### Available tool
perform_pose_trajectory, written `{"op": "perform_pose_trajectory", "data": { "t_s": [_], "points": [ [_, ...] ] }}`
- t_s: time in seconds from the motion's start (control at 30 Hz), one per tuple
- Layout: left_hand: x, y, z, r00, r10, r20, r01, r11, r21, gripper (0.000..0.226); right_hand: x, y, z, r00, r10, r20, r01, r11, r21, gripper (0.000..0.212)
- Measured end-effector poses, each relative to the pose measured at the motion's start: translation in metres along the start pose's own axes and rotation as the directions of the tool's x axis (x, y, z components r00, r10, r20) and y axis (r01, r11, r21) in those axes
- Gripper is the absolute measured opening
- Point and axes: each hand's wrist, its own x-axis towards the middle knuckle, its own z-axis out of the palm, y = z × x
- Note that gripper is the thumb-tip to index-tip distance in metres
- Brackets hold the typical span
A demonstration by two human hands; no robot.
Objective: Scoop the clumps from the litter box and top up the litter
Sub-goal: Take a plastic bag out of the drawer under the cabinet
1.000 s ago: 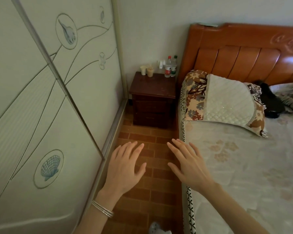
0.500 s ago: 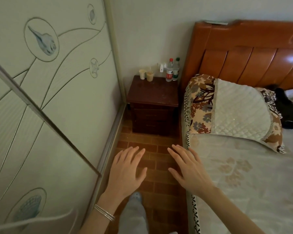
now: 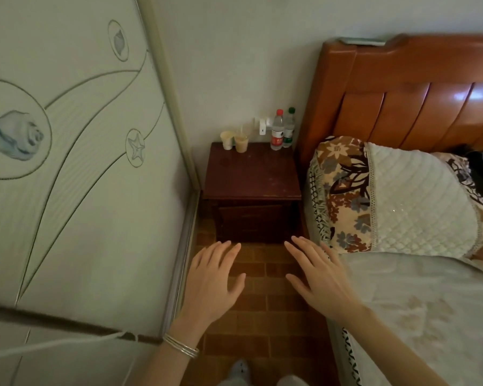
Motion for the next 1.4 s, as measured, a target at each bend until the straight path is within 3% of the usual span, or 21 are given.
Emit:
{"op": "perform_pose_trajectory", "data": {
  "t_s": [0.57, 0.83, 1.03, 1.4],
  "points": [
    [0.159, -0.042, 0.073, 0.995, -0.050, 0.081, 0.051, 0.999, -0.008, 0.055, 0.167, 0.100, 0.069, 0.985, -0.098, 0.138, 0.091, 0.994, 0.058, 0.057],
    [0.214, -0.076, 0.142, 0.991, -0.051, 0.126, 0.063, 0.994, -0.091, 0.053, 0.232, 0.128, 0.143, 0.975, -0.104, 0.194, 0.084, 0.990, 0.109, 0.056],
    [0.238, -0.135, 0.253, 0.989, 0.019, 0.146, -0.008, 0.997, -0.073, 0.051, 0.257, 0.148, 0.261, 0.975, -0.082, 0.206, 0.072, 0.996, 0.059, 0.056],
    [0.256, -0.241, 0.549, 0.977, 0.092, 0.193, -0.094, 0.996, -0.003, 0.054, 0.272, 0.221, 0.579, 0.984, -0.053, 0.171, 0.055, 0.998, -0.010, 0.061]
  ]
}}
